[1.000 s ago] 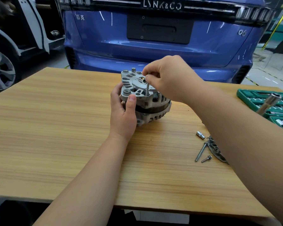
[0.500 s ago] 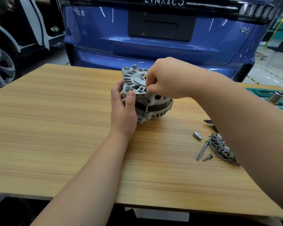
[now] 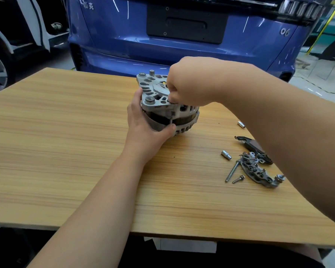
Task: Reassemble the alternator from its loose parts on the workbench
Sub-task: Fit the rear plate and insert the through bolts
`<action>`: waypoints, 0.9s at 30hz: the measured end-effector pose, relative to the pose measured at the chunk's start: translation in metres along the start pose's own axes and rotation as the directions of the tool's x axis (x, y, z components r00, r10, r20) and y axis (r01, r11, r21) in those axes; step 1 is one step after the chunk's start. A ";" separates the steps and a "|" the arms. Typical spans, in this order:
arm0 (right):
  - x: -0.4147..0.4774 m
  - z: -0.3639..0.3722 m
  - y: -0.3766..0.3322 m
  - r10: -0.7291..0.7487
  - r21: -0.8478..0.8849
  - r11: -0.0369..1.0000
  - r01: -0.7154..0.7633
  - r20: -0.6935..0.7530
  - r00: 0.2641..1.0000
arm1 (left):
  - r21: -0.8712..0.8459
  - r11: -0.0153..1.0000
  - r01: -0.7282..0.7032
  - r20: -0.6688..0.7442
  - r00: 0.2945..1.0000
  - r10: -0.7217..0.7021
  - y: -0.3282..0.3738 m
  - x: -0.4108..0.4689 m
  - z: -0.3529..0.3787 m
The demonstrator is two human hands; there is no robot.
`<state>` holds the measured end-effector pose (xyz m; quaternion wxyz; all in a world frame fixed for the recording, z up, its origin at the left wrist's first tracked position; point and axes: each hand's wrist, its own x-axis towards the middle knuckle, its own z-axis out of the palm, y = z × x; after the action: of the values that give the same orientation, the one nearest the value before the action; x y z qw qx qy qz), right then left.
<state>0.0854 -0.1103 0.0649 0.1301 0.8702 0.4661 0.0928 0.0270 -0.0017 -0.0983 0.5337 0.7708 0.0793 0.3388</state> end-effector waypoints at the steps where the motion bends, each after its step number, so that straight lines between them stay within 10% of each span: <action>1: 0.001 0.001 0.000 0.015 -0.019 1.000 -0.015 -0.011 1.000 | 0.002 1.000 -0.002 -0.008 1.000 0.002 -0.001 0.000 0.002; 27: 0.001 0.013 0.007 0.011 -0.129 0.992 -0.014 -0.028 1.000 | 0.085 0.996 -0.029 -0.099 0.994 0.037 0.004 -0.007 0.016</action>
<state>0.0955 -0.1151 0.0549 0.1789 0.8616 0.4554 0.1354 0.0304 -0.0190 -0.1012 0.4906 0.7757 0.1074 0.3822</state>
